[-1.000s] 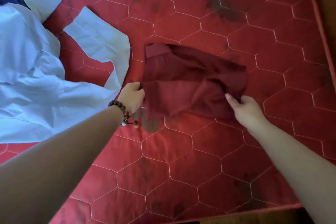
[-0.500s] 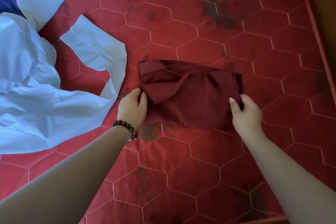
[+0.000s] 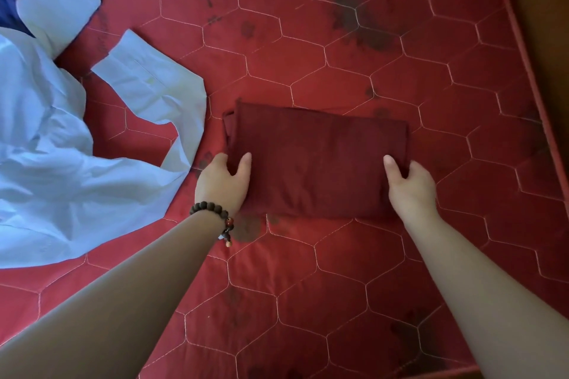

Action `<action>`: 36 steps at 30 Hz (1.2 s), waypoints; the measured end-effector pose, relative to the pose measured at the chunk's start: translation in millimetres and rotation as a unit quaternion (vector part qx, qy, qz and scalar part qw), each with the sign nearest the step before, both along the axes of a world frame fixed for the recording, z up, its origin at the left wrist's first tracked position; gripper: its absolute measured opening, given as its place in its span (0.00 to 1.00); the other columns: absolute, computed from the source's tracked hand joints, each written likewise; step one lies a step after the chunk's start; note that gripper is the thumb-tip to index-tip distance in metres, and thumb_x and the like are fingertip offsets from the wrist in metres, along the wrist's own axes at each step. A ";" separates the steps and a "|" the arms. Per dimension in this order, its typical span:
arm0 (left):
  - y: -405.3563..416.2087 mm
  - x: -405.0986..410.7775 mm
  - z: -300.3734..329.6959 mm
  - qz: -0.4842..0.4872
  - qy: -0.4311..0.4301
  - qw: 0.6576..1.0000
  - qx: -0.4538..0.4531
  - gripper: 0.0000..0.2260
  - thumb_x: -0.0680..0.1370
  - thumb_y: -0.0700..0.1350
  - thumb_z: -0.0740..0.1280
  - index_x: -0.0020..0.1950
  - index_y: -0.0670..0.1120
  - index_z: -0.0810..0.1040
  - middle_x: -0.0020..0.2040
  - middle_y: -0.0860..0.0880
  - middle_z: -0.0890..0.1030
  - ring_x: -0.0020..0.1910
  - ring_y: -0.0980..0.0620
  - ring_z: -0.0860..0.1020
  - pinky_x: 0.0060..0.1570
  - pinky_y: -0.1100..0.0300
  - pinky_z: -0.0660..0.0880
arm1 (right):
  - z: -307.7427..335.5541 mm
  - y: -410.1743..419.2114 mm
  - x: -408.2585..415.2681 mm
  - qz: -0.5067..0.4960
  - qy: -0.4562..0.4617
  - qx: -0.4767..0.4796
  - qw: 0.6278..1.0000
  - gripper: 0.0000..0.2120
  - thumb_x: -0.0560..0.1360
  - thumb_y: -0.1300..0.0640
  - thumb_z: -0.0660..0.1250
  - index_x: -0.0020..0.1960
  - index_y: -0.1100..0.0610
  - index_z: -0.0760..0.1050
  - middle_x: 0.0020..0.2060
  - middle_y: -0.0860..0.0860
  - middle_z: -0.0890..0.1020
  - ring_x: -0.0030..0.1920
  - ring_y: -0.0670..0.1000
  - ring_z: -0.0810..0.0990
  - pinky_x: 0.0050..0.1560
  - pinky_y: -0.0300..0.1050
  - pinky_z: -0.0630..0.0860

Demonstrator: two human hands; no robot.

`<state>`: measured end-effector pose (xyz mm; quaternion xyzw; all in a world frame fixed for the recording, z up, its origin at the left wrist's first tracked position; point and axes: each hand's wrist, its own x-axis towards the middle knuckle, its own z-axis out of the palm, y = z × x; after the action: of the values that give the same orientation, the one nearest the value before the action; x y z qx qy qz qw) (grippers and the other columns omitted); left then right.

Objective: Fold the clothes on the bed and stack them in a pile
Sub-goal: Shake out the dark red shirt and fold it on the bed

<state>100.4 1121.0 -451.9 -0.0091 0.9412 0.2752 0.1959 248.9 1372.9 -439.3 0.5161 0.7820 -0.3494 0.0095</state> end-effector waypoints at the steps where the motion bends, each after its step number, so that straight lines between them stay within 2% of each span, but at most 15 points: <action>1: 1.3 0.2 1.3 -0.006 0.013 1.000 0.015 0.20 0.80 0.54 0.62 0.34 0.46 0.60 0.30 0.50 0.67 0.29 0.53 0.66 0.29 0.57 0.56 | 1.0 1.4 -2.3 0.010 0.001 0.003 1.000 0.17 0.81 0.47 0.59 0.50 0.61 0.75 0.43 0.52 0.78 0.45 0.52 0.74 0.48 0.45 0.67; 4: 6.4 2.7 5.7 0.019 0.061 0.995 0.076 0.19 0.82 0.49 0.60 0.34 0.46 0.59 0.28 0.50 0.65 0.27 0.55 0.64 0.31 0.56 0.53 | 5.2 0.5 -6.1 0.035 0.032 0.031 0.998 0.14 0.82 0.52 0.58 0.53 0.62 0.76 0.47 0.55 0.80 0.49 0.56 0.77 0.50 0.47 0.70; 8: 6.0 8.4 9.6 0.085 0.098 0.986 0.102 0.16 0.82 0.49 0.58 0.36 0.47 0.61 0.28 0.52 0.66 0.28 0.56 0.68 0.31 0.59 0.56 | 10.5 -6.0 -8.6 -0.006 0.103 0.061 0.993 0.15 0.82 0.49 0.58 0.50 0.60 0.74 0.37 0.44 0.76 0.41 0.48 0.74 0.44 0.39 0.67; 10: -2.8 10.2 8.1 0.107 0.063 0.991 0.054 0.13 0.82 0.52 0.58 0.41 0.48 0.67 0.32 0.56 0.70 0.32 0.56 0.69 0.37 0.58 0.62 | 8.0 -7.2 -2.5 -0.011 0.061 0.062 0.996 0.18 0.81 0.45 0.58 0.56 0.60 0.74 0.44 0.48 0.78 0.45 0.48 0.73 0.45 0.35 0.63; 12: -16.3 13.9 6.2 0.118 0.034 0.992 0.022 0.11 0.81 0.55 0.58 0.45 0.49 0.71 0.35 0.59 0.73 0.35 0.55 0.71 0.36 0.58 0.63 | 4.4 -3.5 9.9 -0.017 0.004 0.066 0.998 0.22 0.79 0.42 0.60 0.60 0.60 0.73 0.54 0.55 0.78 0.50 0.50 0.72 0.49 0.40 0.65; 15: -32.9 22.1 6.5 0.101 -0.004 0.994 0.041 0.12 0.79 0.57 0.61 0.41 0.51 0.72 0.36 0.58 0.76 0.36 0.61 0.73 0.34 0.63 0.64 | 2.0 2.0 28.4 -0.049 -0.037 0.033 0.998 0.24 0.75 0.37 0.62 0.58 0.57 0.71 0.54 0.58 0.78 0.47 0.52 0.76 0.48 0.47 0.73; 17: -37.9 25.5 6.2 0.094 -0.054 0.991 0.075 0.15 0.78 0.57 0.63 0.37 0.49 0.72 0.33 0.55 0.77 0.36 0.52 0.78 0.38 0.56 0.73 | 3.0 -3.0 31.6 -0.078 -0.015 -0.056 0.995 0.24 0.74 0.36 0.64 0.57 0.54 0.68 0.50 0.55 0.79 0.43 0.54 0.82 0.43 0.52 0.81; 18: -38.1 26.1 7.7 0.094 -0.082 0.988 0.093 0.16 0.78 0.56 0.64 0.36 0.47 0.71 0.32 0.52 0.76 0.37 0.47 0.80 0.41 0.51 0.77 | 4.0 -7.9 30.6 -0.095 0.008 -0.097 0.991 0.23 0.74 0.37 0.65 0.58 0.53 0.67 0.50 0.53 0.78 0.40 0.53 0.84 0.36 0.49 0.82; 21: -35.4 25.2 12.5 0.088 -0.114 0.983 0.117 0.17 0.79 0.50 0.64 0.35 0.43 0.66 0.31 0.47 0.70 0.40 0.36 0.80 0.45 0.41 0.79 | 3.7 -16.2 24.5 -0.089 0.024 -0.133 0.987 0.21 0.76 0.42 0.65 0.63 0.53 0.69 0.51 0.51 0.78 0.31 0.48 0.83 0.26 0.40 0.76; 25: -35.0 24.9 17.8 0.087 -0.092 0.986 0.110 0.16 0.79 0.48 0.64 0.36 0.41 0.67 0.33 0.39 0.73 0.36 0.39 0.80 0.39 0.48 0.75 | 3.6 -8.7 23.5 -0.094 0.059 -0.143 0.984 0.05 0.79 0.54 0.66 0.46 0.54 0.75 0.50 0.56 0.80 0.28 0.47 0.77 0.26 0.35 0.73; 27: -35.8 27.7 19.2 0.077 -0.069 0.991 0.080 0.15 0.78 0.46 0.65 0.35 0.42 0.68 0.31 0.44 0.72 0.32 0.45 0.74 0.34 0.54 0.70 | 4.1 -7.7 26.6 -0.088 0.048 -0.105 0.990 0.03 0.78 0.55 0.66 0.47 0.55 0.75 0.50 0.56 0.80 0.31 0.48 0.78 0.27 0.35 0.74; 29: -35.7 31.7 20.2 0.069 -0.071 0.993 0.065 0.15 0.77 0.44 0.67 0.32 0.44 0.67 0.29 0.48 0.70 0.30 0.50 0.69 0.31 0.58 0.66 | 2.8 -12.4 29.6 -0.065 -0.005 -0.074 0.995 0.07 0.78 0.54 0.67 0.51 0.58 0.75 0.48 0.56 0.80 0.37 0.55 0.81 0.38 0.46 0.81; 31: -35.3 32.0 22.2 0.067 -0.078 0.992 0.069 0.16 0.75 0.44 0.67 0.30 0.45 0.66 0.28 0.50 0.68 0.29 0.52 0.67 0.30 0.59 0.65 | 2.5 -15.3 31.0 -0.062 -0.033 -0.040 0.997 0.09 0.76 0.51 0.69 0.51 0.56 0.74 0.47 0.53 0.80 0.45 0.59 0.82 0.51 0.56 0.79; 34: -34.1 26.7 24.5 0.071 -0.084 0.988 0.108 0.14 0.75 0.47 0.69 0.34 0.45 0.70 0.29 0.53 0.70 0.30 0.54 0.68 0.33 0.60 0.66 | 8.0 -17.7 24.0 -0.116 0.003 -0.047 0.992 0.23 0.73 0.46 0.72 0.63 0.54 0.70 0.52 0.49 0.77 0.50 0.52 0.78 0.54 0.47 0.74; 36: -28.6 21.5 25.0 0.102 -0.096 0.978 0.155 0.09 0.75 0.49 0.71 0.42 0.48 0.73 0.35 0.55 0.73 0.34 0.59 0.71 0.36 0.64 0.67 | 10.4 -18.4 16.5 -0.151 0.021 -0.077 0.985 0.31 0.71 0.44 0.73 0.68 0.55 0.67 0.53 0.47 0.74 0.52 0.49 0.75 0.52 0.43 0.70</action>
<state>121.9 1092.4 -426.9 -0.1006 0.8580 0.4341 0.2553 265.5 1354.5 -428.9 0.6185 0.6657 -0.4170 -0.0201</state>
